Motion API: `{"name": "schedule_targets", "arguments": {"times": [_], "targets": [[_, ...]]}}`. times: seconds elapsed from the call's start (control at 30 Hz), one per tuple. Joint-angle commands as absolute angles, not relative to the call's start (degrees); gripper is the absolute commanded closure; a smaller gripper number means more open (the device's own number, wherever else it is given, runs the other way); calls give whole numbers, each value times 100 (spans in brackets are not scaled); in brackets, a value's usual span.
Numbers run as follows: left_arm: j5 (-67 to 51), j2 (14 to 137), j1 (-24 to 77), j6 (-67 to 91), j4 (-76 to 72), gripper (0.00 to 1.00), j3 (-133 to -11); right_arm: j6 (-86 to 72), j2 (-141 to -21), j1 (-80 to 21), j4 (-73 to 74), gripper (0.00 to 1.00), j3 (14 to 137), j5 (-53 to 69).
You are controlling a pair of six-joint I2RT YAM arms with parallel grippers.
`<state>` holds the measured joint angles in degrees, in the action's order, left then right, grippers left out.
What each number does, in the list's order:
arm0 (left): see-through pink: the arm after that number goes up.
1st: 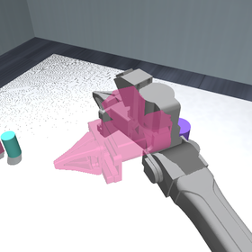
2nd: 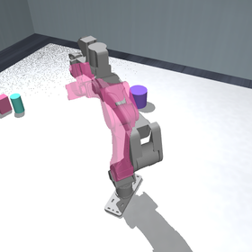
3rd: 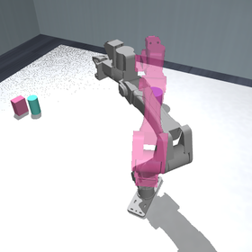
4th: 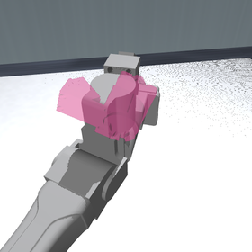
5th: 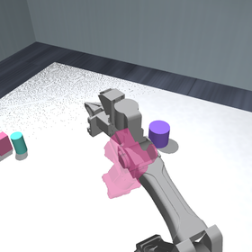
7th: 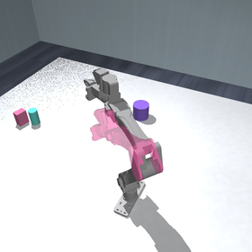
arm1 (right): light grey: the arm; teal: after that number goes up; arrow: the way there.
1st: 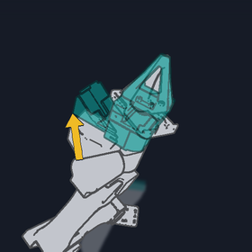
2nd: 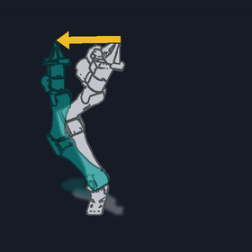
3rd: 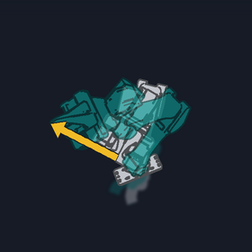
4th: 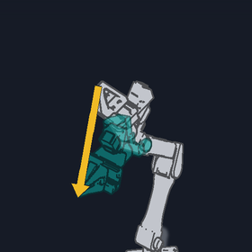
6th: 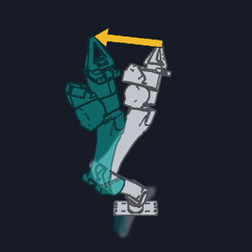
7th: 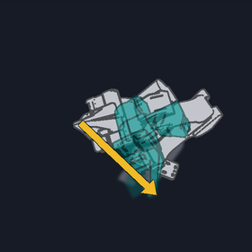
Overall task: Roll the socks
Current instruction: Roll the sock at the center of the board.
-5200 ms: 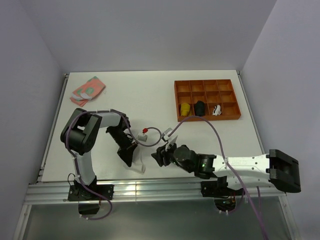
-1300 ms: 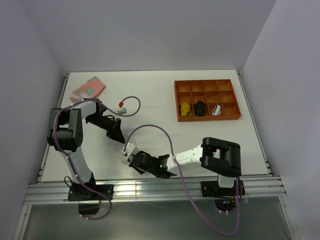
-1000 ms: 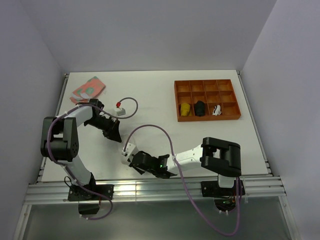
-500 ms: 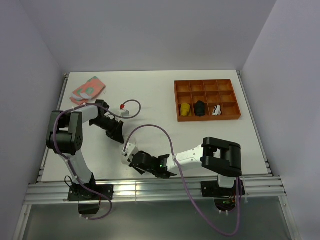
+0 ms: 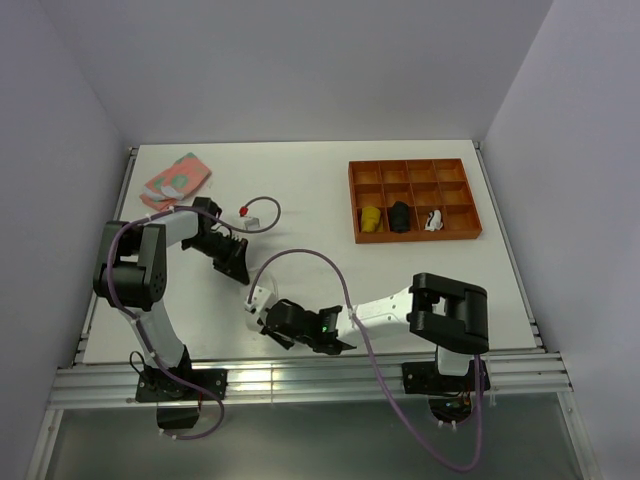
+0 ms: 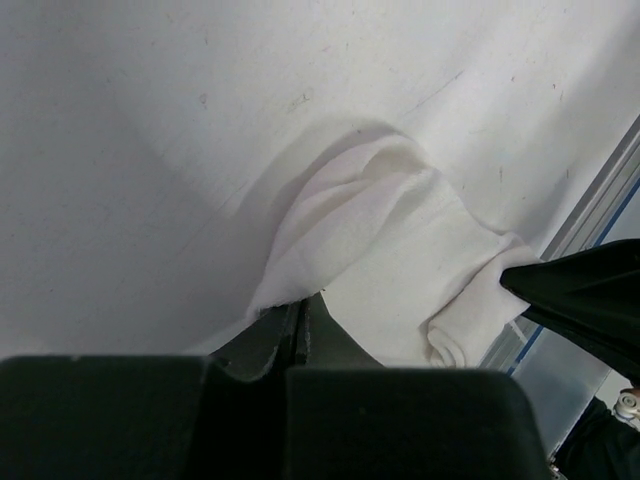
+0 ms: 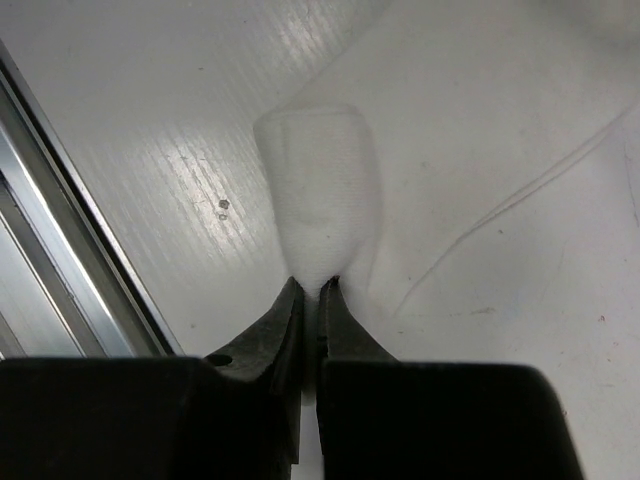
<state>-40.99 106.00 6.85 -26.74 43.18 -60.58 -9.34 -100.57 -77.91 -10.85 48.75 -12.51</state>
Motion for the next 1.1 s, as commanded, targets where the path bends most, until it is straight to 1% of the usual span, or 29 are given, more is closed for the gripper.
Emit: {"name": "schedule_targets", "arguments": {"times": [0.0, 0.4, 0.57, 0.6, 0.83, 1.0, 1.03, 1.07], "targets": [[-3692, 10582, 825, -2567, 3718, 100, -6205, -870, -9941, -7709, -527, 100, 4860, -616], [-3779, 10626, 1335, -2233, 3604, 100, -6442, -668, -10010, -7541, -325, 100, 5282, -26], [-3735, 10626, 1476, -2110, 3507, 100, -6460, -817, -10019, -7059, -887, 100, 4940, 851], [-3761, 10643, 1503, -2101, 3507, 100, -6477, -835, -10107, -6979, -940, 100, 4922, 1140], [-3788, 10662, 1626, -1969, 3463, 100, -6583, -1072, -10739, -6636, -879, 100, 5185, 1765], [-3744, 10547, 1626, -1890, 3358, 100, -6530, -1353, -11003, -6390, -1055, 100, 5036, 2179], [-3753, 10538, 1626, -1881, 3323, 99, -6513, -1380, -11056, -6329, -1020, 100, 5054, 2241], [-3796, 10521, 1626, -1881, 3314, 96, -6521, -1380, -11196, -6311, -950, 100, 5089, 2250]]}}
